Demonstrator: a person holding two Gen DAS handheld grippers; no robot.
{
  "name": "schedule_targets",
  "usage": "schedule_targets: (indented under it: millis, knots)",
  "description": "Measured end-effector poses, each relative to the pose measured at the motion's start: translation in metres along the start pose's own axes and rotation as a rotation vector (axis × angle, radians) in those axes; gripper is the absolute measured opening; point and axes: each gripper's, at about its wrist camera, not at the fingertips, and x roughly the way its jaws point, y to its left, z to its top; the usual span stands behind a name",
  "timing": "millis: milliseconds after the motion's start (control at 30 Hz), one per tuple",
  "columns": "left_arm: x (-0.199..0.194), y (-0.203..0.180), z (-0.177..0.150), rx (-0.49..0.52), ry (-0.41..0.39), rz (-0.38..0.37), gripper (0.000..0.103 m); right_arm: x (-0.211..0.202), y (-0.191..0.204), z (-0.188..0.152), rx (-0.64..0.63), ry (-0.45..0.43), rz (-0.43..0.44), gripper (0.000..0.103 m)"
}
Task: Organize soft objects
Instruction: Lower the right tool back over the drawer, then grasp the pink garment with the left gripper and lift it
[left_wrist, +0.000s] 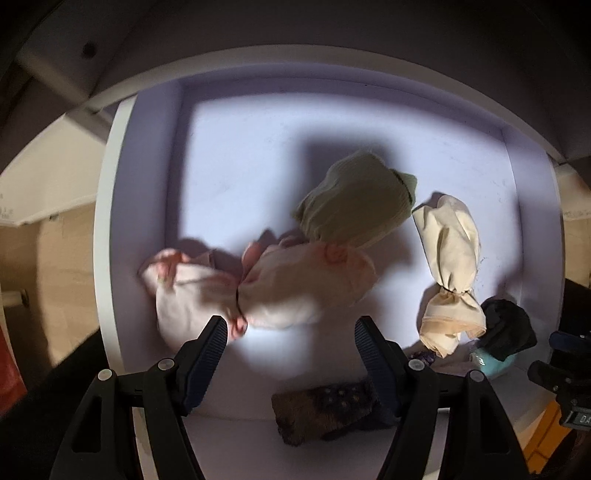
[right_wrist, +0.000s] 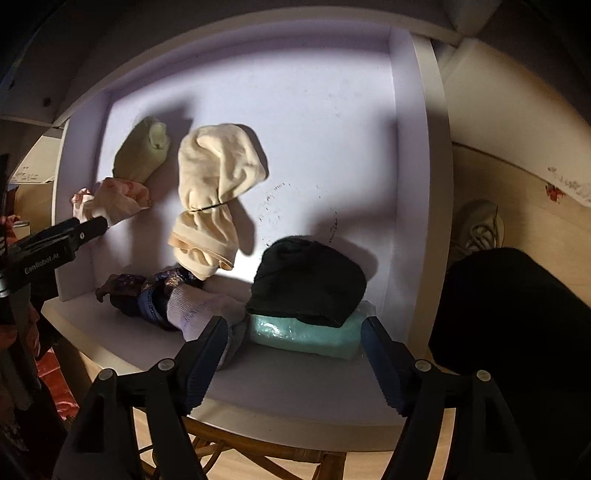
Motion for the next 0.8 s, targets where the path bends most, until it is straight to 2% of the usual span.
schedule_targets:
  millis: [100,233,300,500,533,633,700,767,800]
  knots:
    - [0.005,-0.004,0.008,0.047,0.003,0.032,0.073,0.002,0.001,0.0,-0.002,0.005,0.006,0.076]
    - [0.02,-0.003,0.016,0.142,0.038,0.128,0.073,0.002,0.003,0.0,-0.001,0.008,0.007,0.077]
    - [0.03,-0.002,0.02,0.151,0.054,0.139,0.076,0.003,0.003,0.0,0.002,0.01,0.007,0.077]
    - [0.051,0.002,0.02,0.116,0.148,0.061,0.083,0.003,0.001,0.0,0.013,0.009,0.011,0.077]
    - [0.051,-0.002,0.018,0.113,0.163,0.027,0.083,0.004,0.0,0.0,0.016,0.008,0.011,0.077]
    - [0.043,-0.008,0.016,0.076,0.203,-0.177,0.083,0.003,-0.001,0.002,0.026,0.002,0.016,0.077]
    - [0.031,-0.005,0.018,0.03,0.183,-0.256,0.083,0.002,-0.001,0.003,0.031,-0.003,0.018,0.077]
    - [0.017,-0.001,0.022,0.041,0.124,-0.208,0.083,0.002,0.0,0.003,0.03,-0.005,0.02,0.077]
    - [0.009,0.001,0.027,0.077,0.077,-0.131,0.084,0.002,0.0,0.003,0.029,-0.005,0.02,0.077]
